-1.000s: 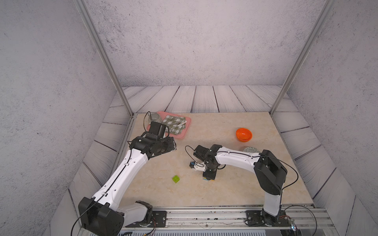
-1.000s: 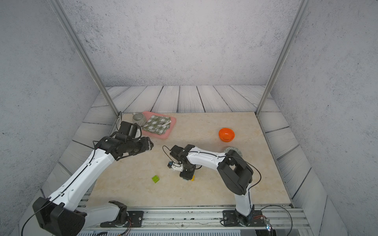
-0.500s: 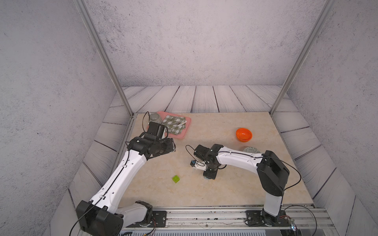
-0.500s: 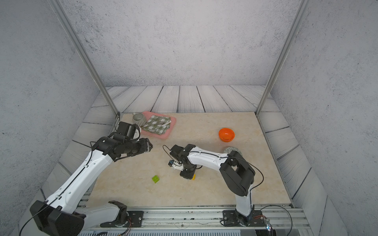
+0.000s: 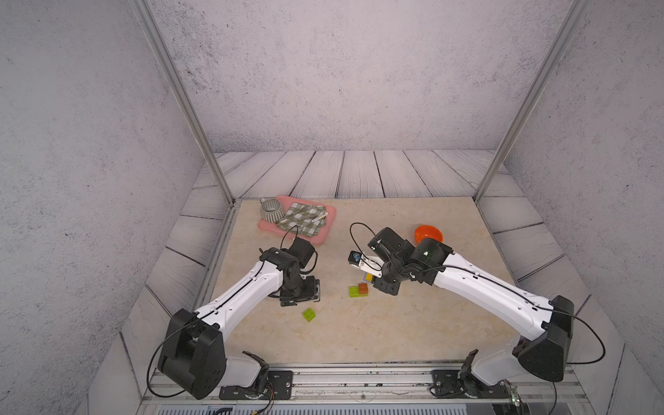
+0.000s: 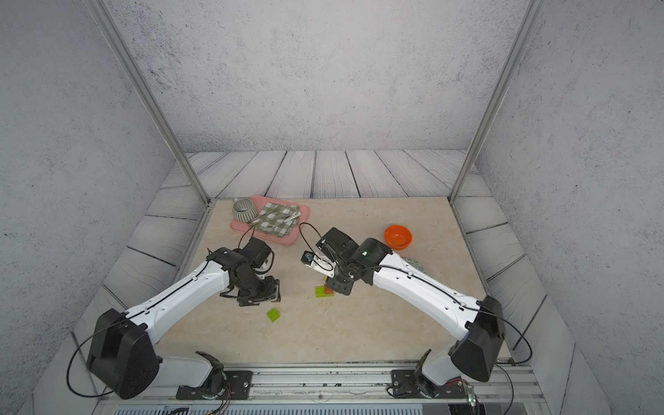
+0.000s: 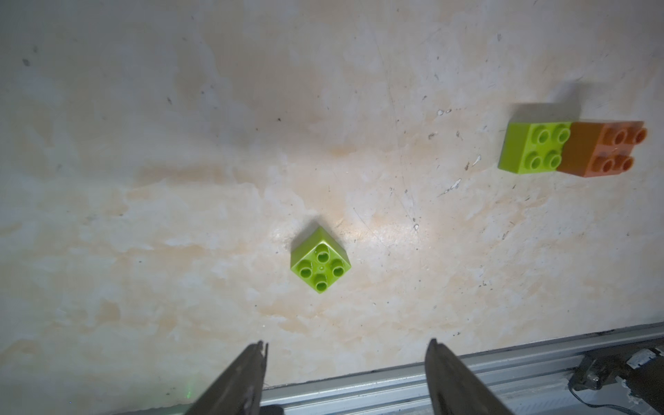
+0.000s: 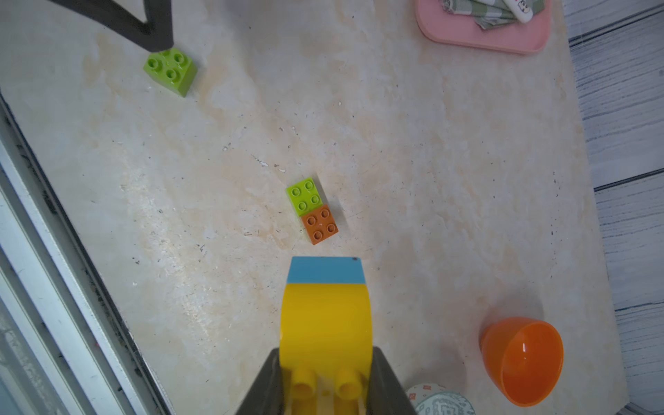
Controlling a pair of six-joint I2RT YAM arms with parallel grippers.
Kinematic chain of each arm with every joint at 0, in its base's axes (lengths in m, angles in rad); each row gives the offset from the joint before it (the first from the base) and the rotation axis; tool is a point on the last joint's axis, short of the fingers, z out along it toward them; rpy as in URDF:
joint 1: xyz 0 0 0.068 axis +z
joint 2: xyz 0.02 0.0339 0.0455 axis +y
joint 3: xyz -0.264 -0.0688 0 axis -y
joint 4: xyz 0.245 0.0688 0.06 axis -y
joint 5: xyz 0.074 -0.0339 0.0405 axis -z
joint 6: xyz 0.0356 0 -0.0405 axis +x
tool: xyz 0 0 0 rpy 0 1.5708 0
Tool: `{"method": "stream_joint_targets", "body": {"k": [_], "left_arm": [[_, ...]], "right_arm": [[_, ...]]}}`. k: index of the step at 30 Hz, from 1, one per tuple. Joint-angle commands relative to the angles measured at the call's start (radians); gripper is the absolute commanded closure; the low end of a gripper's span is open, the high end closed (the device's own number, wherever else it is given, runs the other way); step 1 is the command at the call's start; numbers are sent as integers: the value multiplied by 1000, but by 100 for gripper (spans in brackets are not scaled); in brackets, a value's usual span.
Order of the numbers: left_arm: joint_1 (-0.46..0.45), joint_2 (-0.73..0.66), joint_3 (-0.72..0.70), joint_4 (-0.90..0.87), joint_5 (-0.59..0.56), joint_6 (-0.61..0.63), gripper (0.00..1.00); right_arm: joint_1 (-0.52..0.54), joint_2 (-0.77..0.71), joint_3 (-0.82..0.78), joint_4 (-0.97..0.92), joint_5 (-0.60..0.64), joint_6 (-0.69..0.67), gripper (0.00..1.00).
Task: Assemble the letter s with lego
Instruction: Pick up the lego brick from the center of the board.
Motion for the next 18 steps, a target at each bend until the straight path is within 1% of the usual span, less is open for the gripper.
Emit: {"method": "stream_joint_targets", "body": {"k": [1,5,7,10,13,18], "left_arm": [[-13,35,-23,3,-5,-61,24],[-15,28,-80,38,-5,-168,21],[-15,19,-127,89,23,-233,19],[-16,29,-183,179,56,-314,19],[-16,50,-199,228,60,-354,20],[-15,97,-195,266,63,-365,25]], "right_arm": [[-8,-24,-33,-25,36,-14,100],[-12,-51,-68,-8,28,-13,100],[-14,-62,-84,3,19,-10,100],[-16,-69,-98,8,6,-7,100],[-16,-83,-111,14,0,-8,100],[-16,-105,-133,18,-4,-12,100]]}}
